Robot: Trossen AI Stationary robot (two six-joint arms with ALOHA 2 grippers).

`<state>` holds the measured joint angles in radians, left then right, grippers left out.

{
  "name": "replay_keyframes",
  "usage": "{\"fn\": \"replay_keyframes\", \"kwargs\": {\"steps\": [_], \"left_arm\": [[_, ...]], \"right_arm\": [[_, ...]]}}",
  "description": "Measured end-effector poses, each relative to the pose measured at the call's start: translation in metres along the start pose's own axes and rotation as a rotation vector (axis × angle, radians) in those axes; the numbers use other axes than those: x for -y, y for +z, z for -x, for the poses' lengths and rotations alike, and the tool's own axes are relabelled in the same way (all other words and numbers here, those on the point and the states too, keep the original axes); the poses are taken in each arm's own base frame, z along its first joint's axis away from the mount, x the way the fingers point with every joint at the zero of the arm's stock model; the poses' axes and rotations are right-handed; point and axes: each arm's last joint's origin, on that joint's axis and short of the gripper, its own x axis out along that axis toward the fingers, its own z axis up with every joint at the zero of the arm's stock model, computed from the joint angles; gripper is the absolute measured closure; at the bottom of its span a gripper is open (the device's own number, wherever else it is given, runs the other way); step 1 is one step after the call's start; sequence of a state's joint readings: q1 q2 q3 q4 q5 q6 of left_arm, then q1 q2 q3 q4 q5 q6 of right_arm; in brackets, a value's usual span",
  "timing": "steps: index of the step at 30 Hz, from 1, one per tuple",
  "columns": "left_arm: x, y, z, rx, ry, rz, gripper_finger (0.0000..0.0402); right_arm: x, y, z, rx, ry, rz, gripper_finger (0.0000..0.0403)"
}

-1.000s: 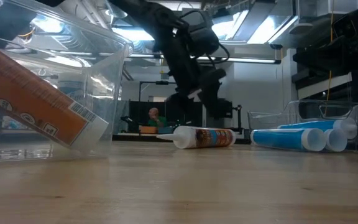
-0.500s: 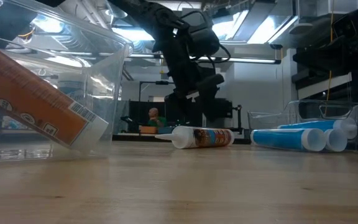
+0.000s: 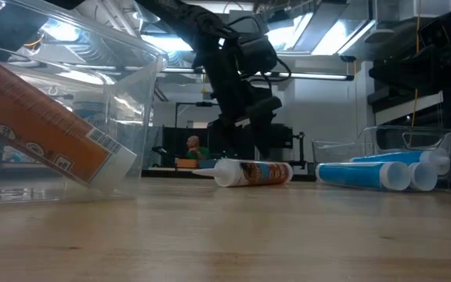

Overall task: Pick & place silicon tubes, Sealant and Lysol wipes
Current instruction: Put the orange sealant into the transparent container

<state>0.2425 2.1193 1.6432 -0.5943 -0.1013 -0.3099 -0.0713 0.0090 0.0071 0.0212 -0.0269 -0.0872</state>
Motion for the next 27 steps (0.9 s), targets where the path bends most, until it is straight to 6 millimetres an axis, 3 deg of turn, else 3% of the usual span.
{"fn": "replay_keyframes", "kwargs": {"steps": [13, 27], "left_arm": [[-0.0004, 0.0002, 0.0001, -0.005, -0.017, -0.108, 0.0070], [-0.0027, -0.0014, -0.0011, -0.007, 0.052, -0.061, 0.0070]], "right_arm": [[0.0000, 0.0000, 0.0000, 0.000, 0.000, 0.000, 0.0378], [0.0000, 0.0000, 0.0000, 0.000, 0.000, 0.000, 0.0378]]}}
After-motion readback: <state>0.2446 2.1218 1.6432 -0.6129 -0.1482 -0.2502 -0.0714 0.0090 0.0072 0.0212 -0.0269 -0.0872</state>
